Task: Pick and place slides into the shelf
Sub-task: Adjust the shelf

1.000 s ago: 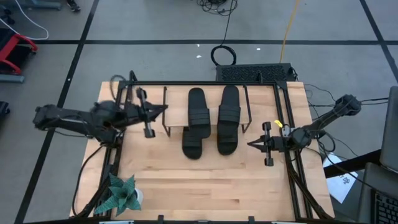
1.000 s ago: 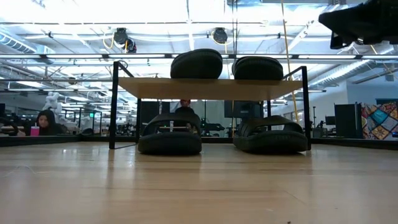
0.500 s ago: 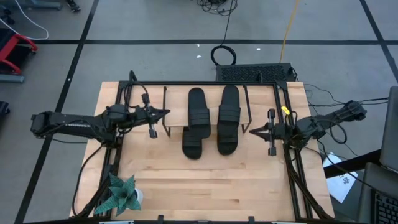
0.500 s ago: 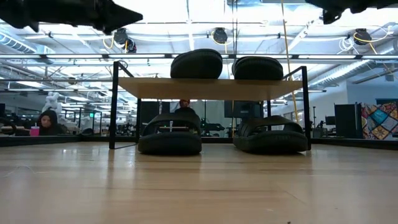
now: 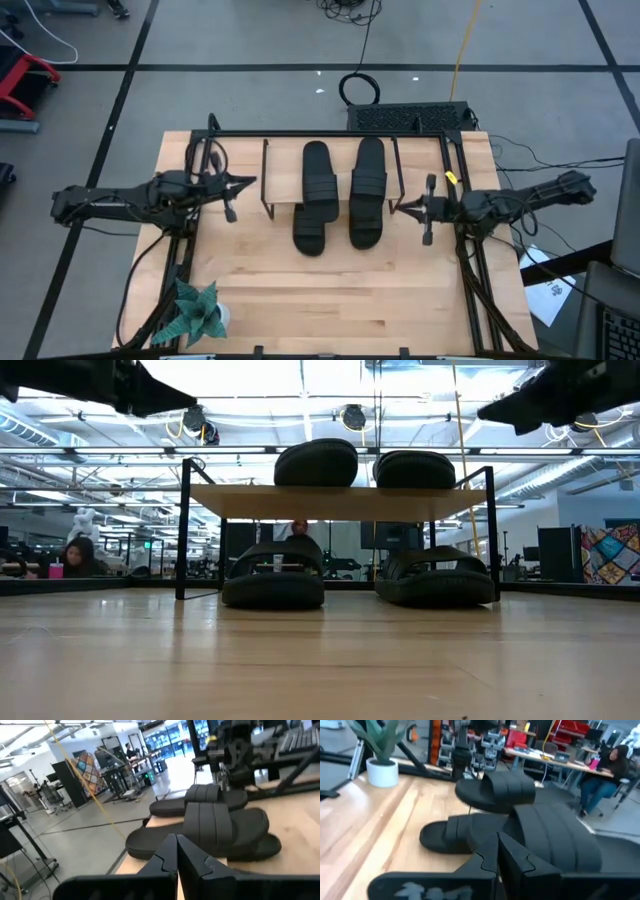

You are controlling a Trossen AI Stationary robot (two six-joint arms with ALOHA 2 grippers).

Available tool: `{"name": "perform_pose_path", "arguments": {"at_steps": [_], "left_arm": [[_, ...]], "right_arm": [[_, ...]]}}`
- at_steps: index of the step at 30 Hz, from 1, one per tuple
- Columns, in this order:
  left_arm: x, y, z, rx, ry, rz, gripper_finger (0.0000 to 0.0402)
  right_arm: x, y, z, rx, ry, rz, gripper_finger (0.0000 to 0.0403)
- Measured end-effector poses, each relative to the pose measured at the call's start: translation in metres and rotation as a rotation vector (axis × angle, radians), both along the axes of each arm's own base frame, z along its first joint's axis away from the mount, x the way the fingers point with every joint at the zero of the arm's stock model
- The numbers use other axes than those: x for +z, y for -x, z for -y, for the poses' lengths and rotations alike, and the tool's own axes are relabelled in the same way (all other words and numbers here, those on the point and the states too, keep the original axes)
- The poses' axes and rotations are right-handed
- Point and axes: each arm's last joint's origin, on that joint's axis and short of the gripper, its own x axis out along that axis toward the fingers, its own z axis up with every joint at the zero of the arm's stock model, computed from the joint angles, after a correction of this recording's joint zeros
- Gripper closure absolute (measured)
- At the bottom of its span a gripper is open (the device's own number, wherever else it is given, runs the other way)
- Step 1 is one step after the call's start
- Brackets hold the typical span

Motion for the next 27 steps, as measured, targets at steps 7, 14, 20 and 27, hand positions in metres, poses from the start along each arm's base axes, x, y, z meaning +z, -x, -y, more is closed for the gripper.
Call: {"name": "perform_pose_path", "arguments": {"at_steps": [7, 14, 20, 27], "left_arm": [[-0.011, -0.001, 0.0, -0.029, -0.071, -0.136, 0.0401], [-0.022, -0.001, -0.004, -0.001, -0.065, -0.154, 0.0401], [-0.022, -0.001, -0.005, 0.011, -0.052, -0.15, 0.0401], [-0.023, -0.001, -0.005, 0.014, -0.016, -0.153, 0.0401]], "right_arm": [[0.0, 0.0, 0.007, 0.016, -0.001, -0.004, 0.0403], [-0.001, 0.001, 0.018, -0.082, 0.027, -0.025, 0.0403], [-0.004, 0.001, 0.019, -0.046, 0.053, -0.056, 0.0403], [-0.004, 0.0, 0.016, 0.07, 0.006, -0.053, 0.0403]]}}
